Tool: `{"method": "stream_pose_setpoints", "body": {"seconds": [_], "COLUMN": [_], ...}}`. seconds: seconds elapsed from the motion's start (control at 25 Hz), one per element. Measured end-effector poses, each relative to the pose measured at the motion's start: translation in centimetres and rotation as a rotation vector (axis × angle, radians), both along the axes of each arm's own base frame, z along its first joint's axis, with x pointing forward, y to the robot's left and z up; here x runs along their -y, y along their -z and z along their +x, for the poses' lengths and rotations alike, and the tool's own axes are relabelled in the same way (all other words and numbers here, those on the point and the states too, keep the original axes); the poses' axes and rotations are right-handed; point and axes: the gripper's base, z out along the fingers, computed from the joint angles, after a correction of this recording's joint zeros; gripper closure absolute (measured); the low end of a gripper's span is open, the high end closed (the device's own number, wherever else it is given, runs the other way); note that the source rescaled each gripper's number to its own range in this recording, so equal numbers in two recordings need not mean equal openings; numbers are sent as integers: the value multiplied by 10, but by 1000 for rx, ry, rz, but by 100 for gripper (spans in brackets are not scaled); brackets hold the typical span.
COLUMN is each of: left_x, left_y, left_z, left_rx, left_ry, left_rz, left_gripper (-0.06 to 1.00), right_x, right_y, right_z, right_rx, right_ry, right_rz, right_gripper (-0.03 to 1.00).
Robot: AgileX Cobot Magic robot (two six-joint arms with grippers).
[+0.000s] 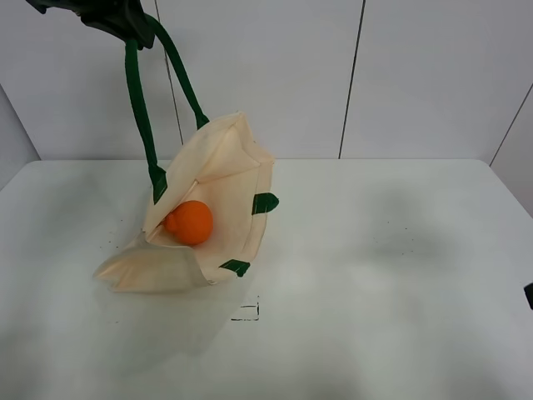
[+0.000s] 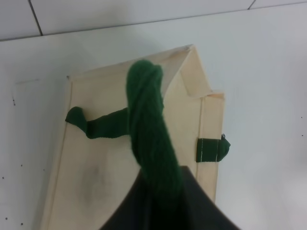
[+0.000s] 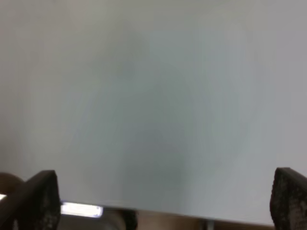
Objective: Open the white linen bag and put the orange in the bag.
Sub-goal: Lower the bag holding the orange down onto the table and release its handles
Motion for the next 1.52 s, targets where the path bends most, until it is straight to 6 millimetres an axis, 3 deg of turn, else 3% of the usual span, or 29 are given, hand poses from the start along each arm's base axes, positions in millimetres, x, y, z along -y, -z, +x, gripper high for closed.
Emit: {"method": "stream_pose_setpoints", "body": {"seconds": [0.12, 0.4, 0.52, 0.76, 0.88, 1.0, 1.24, 1.32, 1.44, 1.52], "left_x": [0, 0, 0, 2, 7, 18, 35, 37, 39, 39], "left_y": [0, 0, 0, 6, 26, 61, 153, 175, 195, 198], "left_z": [0, 0, 0, 5, 19, 40, 80, 86, 91, 92], "left_rx": [1, 2, 2, -15, -67, -160, -374, -420, -461, -465], "left_ry": [4, 7, 7, 8, 12, 25, 27, 24, 22, 21], "left_rz": [3, 5, 5, 4, 8, -7, 5, 18, 30, 34], "left_gripper": [94, 94, 94, 94, 94, 94, 94, 92, 70, 41], "right_x": [1, 2, 3, 3, 3, 3, 3, 3, 3, 3], "right_y": [11, 22, 21, 21, 21, 21, 21, 21, 21, 21], "right_z": [-32, -77, -89, -91, -91, -91, -91, -91, -91, -91], "right_rx": [173, 461, 547, 560, 560, 560, 560, 560, 560, 560], "right_ry": [1, 1, 1, 1, 1, 1, 1, 1, 1, 1], "right_rz": [6, 15, 17, 17, 17, 17, 17, 17, 17, 17], "right_gripper": [-3, -3, -3, -3, -3, -3, -3, -3, -3, -3]}}
